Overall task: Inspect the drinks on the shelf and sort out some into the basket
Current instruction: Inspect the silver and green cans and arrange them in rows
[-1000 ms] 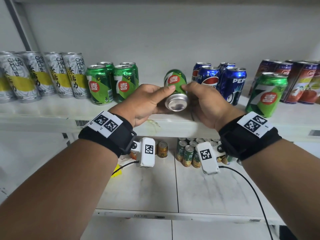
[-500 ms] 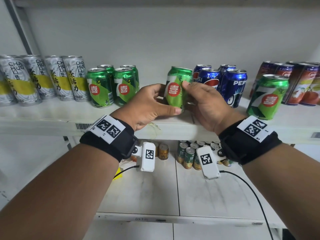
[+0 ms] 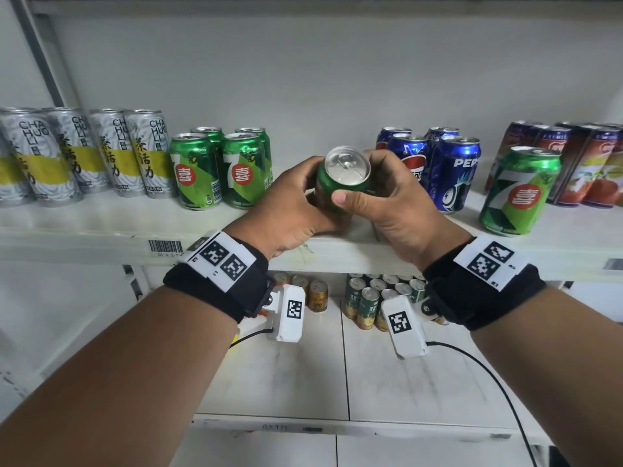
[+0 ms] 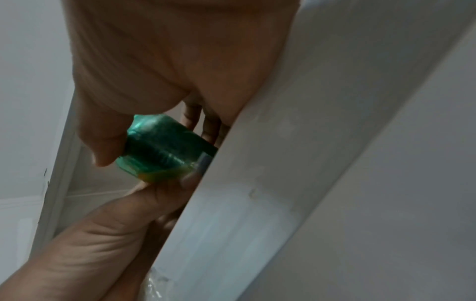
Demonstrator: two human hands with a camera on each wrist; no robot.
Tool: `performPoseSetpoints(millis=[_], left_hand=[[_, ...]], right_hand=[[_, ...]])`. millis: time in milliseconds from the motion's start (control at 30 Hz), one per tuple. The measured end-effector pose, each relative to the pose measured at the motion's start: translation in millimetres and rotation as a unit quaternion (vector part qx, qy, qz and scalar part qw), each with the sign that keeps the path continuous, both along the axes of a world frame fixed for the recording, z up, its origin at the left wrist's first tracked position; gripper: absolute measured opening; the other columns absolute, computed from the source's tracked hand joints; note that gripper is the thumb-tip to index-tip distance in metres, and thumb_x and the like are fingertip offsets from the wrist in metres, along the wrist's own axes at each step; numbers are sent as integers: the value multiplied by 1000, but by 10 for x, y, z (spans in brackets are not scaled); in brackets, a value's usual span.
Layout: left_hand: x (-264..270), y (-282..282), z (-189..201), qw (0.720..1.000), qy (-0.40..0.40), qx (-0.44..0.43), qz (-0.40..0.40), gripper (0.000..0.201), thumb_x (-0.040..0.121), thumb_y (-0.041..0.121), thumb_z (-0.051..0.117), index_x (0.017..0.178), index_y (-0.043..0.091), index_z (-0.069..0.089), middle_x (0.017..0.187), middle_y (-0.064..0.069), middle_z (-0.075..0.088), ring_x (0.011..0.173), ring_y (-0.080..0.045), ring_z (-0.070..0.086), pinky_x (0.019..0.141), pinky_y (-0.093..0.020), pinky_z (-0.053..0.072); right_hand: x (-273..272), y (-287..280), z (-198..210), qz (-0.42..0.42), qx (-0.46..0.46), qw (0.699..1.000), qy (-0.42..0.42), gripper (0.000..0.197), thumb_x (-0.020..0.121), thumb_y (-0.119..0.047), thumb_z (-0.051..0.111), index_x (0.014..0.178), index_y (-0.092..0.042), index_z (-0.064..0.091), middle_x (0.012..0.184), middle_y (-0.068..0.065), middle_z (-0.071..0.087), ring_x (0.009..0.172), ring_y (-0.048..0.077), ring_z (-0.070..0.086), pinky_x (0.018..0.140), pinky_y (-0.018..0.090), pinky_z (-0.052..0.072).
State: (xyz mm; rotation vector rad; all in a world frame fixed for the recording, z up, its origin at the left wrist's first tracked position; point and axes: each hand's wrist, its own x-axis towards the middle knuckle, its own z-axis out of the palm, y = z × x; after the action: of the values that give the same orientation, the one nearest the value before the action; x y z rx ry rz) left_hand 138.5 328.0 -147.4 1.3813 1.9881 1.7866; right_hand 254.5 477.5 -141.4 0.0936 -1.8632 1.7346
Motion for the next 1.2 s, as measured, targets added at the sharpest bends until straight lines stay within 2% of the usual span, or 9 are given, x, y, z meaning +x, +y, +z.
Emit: performPoseSetpoints(millis=[167, 300, 467, 600, 700, 833, 967, 1067, 1200], left_hand=[[-5, -5, 9, 1000, 8, 7, -10, 81, 70, -5, 96, 140, 17, 63, 127, 1, 76, 120, -16, 72, 104, -39, 61], [-10, -12, 0, 1000, -6, 12, -20, 77, 73, -5, 94, 140, 17, 63, 127, 0, 76, 117, -13, 72, 103, -34, 60], [-32, -35, 8, 998, -44, 14, -45, 65, 75, 12, 97, 133, 17, 69, 127, -5, 77, 124, -25, 71, 111, -45, 56], [-26, -41, 17, 998, -52, 10, -27, 62, 72, 17, 97, 128, 14, 69, 119, -4, 79, 115, -20, 75, 98, -35, 62], [-12, -17, 21, 998, -64, 18, -4, 65, 67, 19, 100, 124, 13, 69, 113, -3, 80, 107, -20, 78, 89, -35, 65], [-23, -11, 121, 999, -40, -26, 21, 63, 62, 22, 102, 116, 14, 70, 106, -3, 81, 103, -24, 79, 91, -43, 67], [-66, -71, 337, 990, 67, -113, 43, 46, 70, 22, 100, 105, 17, 71, 93, 4, 81, 86, -10, 77, 76, -29, 63], [-126, -209, 575, 968, 148, -195, 53, 36, 75, 29, 98, 99, 19, 74, 93, 4, 80, 82, -12, 74, 78, -34, 60], [-260, -423, 842, 948, 204, -224, 100, 37, 80, 28, 95, 111, 22, 77, 103, 7, 77, 85, -9, 72, 92, -37, 63]], right_hand=[[-21, -8, -23, -5, 22, 1000, 12, 72, 65, -34, 100, 124, -18, 64, 123, 5, 73, 119, 22, 68, 98, 35, 56], [-16, -2, -34, -9, 19, 999, 26, 69, 65, -33, 100, 123, -17, 66, 123, 8, 73, 120, 27, 68, 104, 44, 55], [23, -19, 11, -13, -17, 1000, 17, 58, 85, -24, 85, 134, -6, 62, 131, 16, 70, 127, 34, 65, 111, 55, 50], [15, -22, 36, -17, -53, 998, 21, 38, 102, -16, 64, 138, -2, 61, 131, 18, 70, 124, 35, 67, 106, 48, 55], [-11, -23, 53, -24, -41, 999, 9, 32, 105, -19, 63, 133, -4, 65, 124, 14, 74, 117, 31, 72, 100, 43, 59], [-75, -30, 204, -64, 59, 996, -37, 46, 91, -38, 79, 127, -12, 68, 115, 4, 78, 108, 21, 75, 95, 42, 61], [-123, -94, 480, -173, 217, 958, -66, 66, 72, -51, 92, 125, -24, 64, 108, -8, 71, 96, 7, 71, 81, 24, 58], [-136, -161, 740, -190, 311, 927, -87, 55, 74, -46, 92, 118, -22, 69, 106, -4, 69, 91, 10, 68, 73, 19, 54], [-190, -236, 1046, -183, 423, 869, -178, 42, 77, -43, 87, 114, -25, 75, 108, -3, 72, 99, 17, 69, 86, 32, 58]])
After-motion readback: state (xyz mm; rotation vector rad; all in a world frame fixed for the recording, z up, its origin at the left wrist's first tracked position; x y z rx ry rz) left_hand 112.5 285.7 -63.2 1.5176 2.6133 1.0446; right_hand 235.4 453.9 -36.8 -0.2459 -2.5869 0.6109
